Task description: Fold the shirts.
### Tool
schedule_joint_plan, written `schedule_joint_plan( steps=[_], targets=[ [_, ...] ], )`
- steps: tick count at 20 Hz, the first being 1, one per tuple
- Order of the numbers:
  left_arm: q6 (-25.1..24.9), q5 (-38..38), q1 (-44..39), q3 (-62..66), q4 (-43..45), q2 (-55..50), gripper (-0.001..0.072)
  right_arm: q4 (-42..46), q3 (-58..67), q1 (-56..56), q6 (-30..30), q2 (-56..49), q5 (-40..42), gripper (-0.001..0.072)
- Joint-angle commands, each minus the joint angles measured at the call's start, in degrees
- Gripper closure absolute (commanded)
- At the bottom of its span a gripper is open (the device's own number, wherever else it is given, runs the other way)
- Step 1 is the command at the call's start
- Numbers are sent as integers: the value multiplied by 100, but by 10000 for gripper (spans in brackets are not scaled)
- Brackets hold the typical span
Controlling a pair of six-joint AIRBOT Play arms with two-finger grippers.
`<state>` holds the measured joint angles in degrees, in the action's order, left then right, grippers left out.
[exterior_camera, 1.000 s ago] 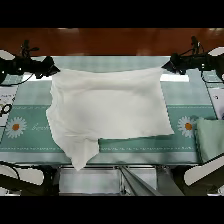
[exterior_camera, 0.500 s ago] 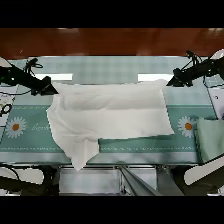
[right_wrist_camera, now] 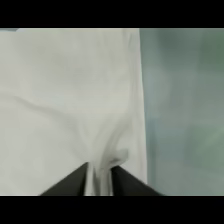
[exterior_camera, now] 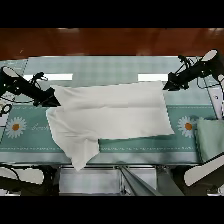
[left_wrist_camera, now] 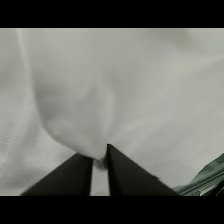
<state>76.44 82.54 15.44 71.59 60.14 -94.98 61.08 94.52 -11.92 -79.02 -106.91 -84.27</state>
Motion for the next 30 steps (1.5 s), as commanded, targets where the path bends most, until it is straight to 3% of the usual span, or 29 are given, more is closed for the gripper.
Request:
schedule_joint_plan(
  steps=[1,7,10,13,15,18,20,30],
  targets=[
    [136,111,0,-31,15,42,211,83,0,22,-212,2,-221,295],
    [293,-173,883,-282,136,1399,206,546,-490,-612,-483,916,-310,295],
    [424,-1010,1740,-1792,-7,2796,206,205,-2610,-1016,-396,2079,925,295],
    [417,-1443,2404,-3788,-1126,4321,206,-1287,-4806,-1322,686,3195,1755,295],
    [472,-1462,2337,-4771,-1322,5003,206,-1569,-5777,-1368,852,3766,2026,295],
    [557,-1421,1943,-5381,-905,5115,206,-1725,-6461,-1368,1082,4297,2009,295],
    [1113,-1252,1674,-5375,-136,5038,206,-1718,-6592,-1366,1099,4542,1919,295],
    [1239,-721,1545,-5285,74,4581,206,-1757,-6592,-1366,1156,4725,1834,295]
  ],
)
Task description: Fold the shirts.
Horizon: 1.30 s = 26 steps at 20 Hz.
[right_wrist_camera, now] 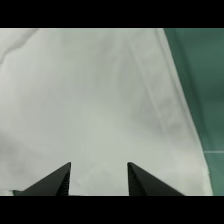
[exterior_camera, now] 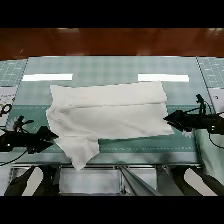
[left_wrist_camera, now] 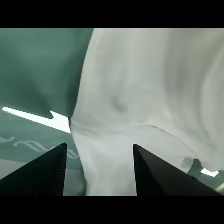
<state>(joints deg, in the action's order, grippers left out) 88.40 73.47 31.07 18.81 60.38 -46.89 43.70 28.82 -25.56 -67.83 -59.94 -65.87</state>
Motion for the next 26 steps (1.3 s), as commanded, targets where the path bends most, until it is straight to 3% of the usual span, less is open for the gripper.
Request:
schedule_joint_plan(
  steps=[1,5,8,9,10,11,14,17,22,26],
  targets=[
    [44,201,-42,-7,46,-356,206,-20,-22,-2,44,28,-7,295],
    [42,20,-828,-7,-22,-817,206,-33,-22,-2,42,28,31,295],
    [42,-629,-1585,-9,-302,-1073,211,-96,-22,-2,26,28,46,295],
    [42,-876,-1784,-7,-485,-1115,288,-160,-22,-2,13,28,42,295],
    [42,-1095,-1910,-7,-599,-1128,523,-199,-22,-4,15,28,37,295],
    [28,-1250,-1985,-2,-684,-1126,678,-190,-20,-11,22,28,20,295],
    [-313,-1086,-1996,37,-815,-1123,684,570,-20,-446,-105,28,-343,295],
    [-396,-997,-2002,37,-815,-1106,685,1869,-33,-872,-1069,28,-422,295],
    [-396,-1005,-2002,37,-815,-1099,685,1637,-37,-852,-1003,-452,-586,295],
    [-393,-1049,-2002,37,-820,-1099,684,772,-24,-439,-726,-968,-20,295]
  ],
)
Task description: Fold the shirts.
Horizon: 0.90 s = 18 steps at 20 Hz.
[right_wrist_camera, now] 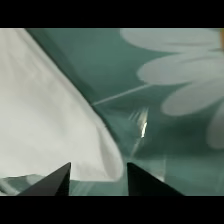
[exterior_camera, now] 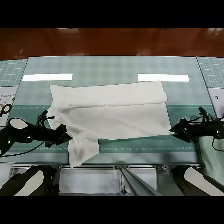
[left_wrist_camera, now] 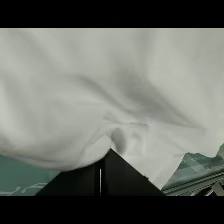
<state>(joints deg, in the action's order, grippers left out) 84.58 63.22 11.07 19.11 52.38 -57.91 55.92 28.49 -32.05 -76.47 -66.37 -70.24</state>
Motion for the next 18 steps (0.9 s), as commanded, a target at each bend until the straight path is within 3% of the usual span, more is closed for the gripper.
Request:
schedule_joint_plan(
  steps=[1,2,3,4,9,18],
  targets=[
    [-11,-24,-2,7,-20,2,684,-673,44,382,219,-444,599,297],
    [-13,-13,-2,17,-15,2,684,-855,125,555,352,-540,715,367],
    [-105,39,4,72,-9,4,684,-951,236,664,481,-579,708,550],
    [-282,136,59,184,-7,9,684,-949,376,706,629,-566,649,687],
    [-461,323,723,1298,7,-13,684,-774,1427,758,717,-566,17,690],
    [-439,-118,-15,3858,4,-2024,684,-1088,3296,1707,420,-1843,739,690]
  ],
)
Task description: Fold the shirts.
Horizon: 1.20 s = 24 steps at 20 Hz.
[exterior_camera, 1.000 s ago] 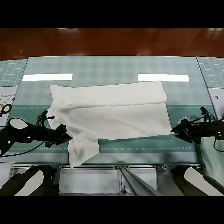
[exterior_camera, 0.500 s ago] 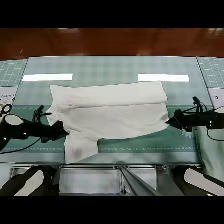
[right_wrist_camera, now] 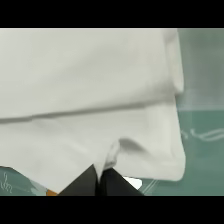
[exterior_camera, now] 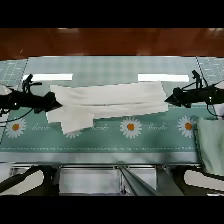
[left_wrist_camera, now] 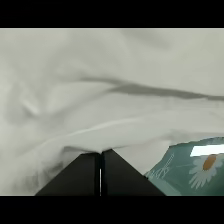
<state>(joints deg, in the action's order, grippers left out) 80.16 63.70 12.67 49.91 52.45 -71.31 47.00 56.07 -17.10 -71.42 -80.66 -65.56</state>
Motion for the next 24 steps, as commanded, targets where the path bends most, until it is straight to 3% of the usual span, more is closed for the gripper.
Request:
schedule_joint_plan(
  steps=[1,9,20,21,22,23,24],
  targets=[
    [4,-168,-175,1082,-9,-953,684,-208,710,256,-111,-579,291,690],
    [155,-157,-175,2533,-22,-2238,685,-514,1980,334,-275,-1663,363,690],
    [131,-503,-280,2647,-22,-2728,684,-833,2450,415,-289,-2430,538,689],
    [133,-472,-326,2647,-22,-2754,662,-841,2450,450,-291,-2450,651,658],
    [153,-372,-376,2649,-20,-2754,484,-859,2450,459,-306,-2450,780,435],
    [160,-168,-378,2688,-20,-2747,201,-942,2463,457,-293,-2439,804,295],
    [149,201,-315,2817,33,-2747,206,-940,2542,367,-293,-2413,693,292]
  ],
)
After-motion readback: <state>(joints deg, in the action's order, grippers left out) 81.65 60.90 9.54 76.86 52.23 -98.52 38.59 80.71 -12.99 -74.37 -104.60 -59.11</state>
